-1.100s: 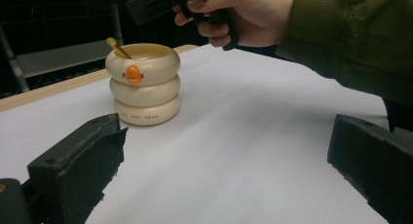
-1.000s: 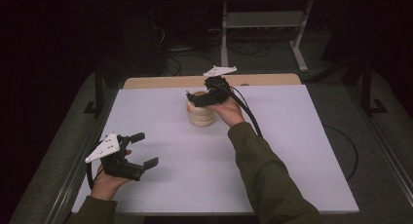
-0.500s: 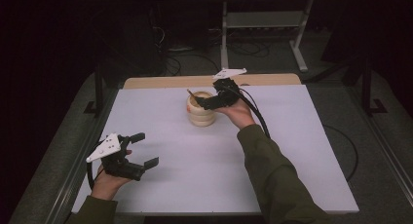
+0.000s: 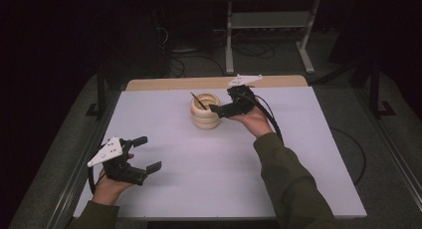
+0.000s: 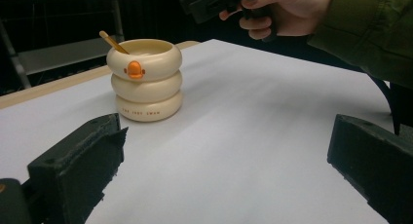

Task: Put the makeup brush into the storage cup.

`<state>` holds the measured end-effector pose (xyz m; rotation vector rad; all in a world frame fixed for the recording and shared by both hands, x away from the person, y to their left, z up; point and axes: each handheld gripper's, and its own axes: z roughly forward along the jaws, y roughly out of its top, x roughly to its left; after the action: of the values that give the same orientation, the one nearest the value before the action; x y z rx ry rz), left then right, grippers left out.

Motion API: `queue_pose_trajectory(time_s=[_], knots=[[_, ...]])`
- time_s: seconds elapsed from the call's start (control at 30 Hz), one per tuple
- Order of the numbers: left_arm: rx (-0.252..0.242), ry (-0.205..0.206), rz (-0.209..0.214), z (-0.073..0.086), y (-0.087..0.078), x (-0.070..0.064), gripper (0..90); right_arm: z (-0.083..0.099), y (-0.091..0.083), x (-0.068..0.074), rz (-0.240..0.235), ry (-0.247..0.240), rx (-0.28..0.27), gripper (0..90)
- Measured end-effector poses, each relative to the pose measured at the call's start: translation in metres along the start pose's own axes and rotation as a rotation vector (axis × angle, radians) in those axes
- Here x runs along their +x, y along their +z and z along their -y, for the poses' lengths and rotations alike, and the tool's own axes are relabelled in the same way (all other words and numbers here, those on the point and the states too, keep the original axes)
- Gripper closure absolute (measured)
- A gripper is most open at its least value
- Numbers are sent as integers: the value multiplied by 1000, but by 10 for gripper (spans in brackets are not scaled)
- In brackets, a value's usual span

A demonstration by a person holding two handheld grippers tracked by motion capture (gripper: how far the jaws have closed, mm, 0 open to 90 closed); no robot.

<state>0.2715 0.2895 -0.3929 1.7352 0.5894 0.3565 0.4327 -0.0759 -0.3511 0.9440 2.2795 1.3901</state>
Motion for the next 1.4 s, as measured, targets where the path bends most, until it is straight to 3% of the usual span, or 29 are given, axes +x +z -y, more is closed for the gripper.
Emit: queue_pose_trajectory(time_s=[0.8, 1.4], knots=[[12, -2, -8, 3, -1, -1, 0, 31, -50, -6, -1, -13, -50, 41], [25, -3, -27, 4, -7, -2, 0, 73, -97, -11, 23, -12, -135, 22]])
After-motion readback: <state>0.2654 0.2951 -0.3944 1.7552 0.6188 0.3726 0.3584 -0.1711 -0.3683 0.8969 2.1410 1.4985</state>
